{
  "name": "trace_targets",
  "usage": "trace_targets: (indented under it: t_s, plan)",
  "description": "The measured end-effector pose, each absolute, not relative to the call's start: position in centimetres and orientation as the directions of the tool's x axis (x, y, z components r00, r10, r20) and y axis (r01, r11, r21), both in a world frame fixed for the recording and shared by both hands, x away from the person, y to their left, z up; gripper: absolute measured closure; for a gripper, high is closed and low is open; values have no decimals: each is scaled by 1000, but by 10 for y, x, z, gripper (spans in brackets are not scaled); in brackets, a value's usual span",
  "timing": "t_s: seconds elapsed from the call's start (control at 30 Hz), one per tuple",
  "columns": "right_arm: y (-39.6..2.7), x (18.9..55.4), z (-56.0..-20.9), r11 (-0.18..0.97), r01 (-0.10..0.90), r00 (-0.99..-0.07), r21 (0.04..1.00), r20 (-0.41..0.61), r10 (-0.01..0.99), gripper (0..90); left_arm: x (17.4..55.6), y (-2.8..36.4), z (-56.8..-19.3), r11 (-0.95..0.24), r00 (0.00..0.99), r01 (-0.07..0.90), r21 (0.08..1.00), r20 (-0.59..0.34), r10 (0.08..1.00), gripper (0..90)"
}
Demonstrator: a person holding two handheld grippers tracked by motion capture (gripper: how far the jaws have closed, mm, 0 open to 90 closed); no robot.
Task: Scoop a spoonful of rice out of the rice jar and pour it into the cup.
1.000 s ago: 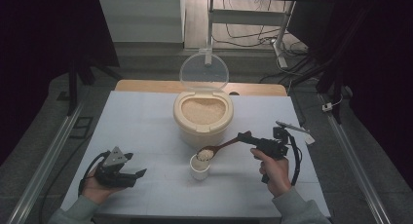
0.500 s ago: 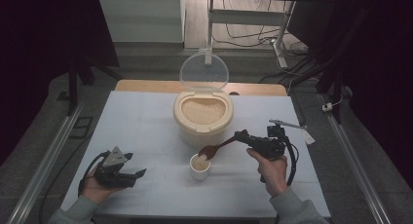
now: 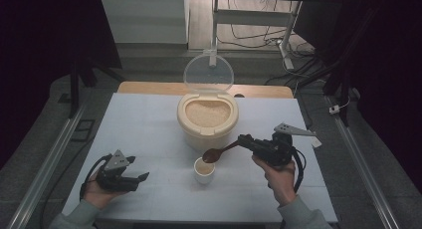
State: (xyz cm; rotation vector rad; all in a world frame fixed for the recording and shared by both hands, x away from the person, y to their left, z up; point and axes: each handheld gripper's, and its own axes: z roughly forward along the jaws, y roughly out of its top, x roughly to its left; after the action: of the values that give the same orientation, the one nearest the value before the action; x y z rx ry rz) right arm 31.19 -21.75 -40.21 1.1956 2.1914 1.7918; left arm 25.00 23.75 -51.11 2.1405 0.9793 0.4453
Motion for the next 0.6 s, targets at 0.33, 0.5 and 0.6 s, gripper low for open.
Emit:
trace_targets:
  t_s: [0.33,0.5,0.6]
  plan:
    - [-244,309,-398,-32,494,-695,869,417,585,838,250,237,-512,-442,648,511,737,7,762,229]
    - [-259,309,-394,-27,484,-695,874,404,595,838,251,237,-512,-440,647,512,737,6,763,229]
    - [-267,310,-393,-21,489,-692,872,402,600,839,251,237,-512,-440,647,513,737,6,763,229]
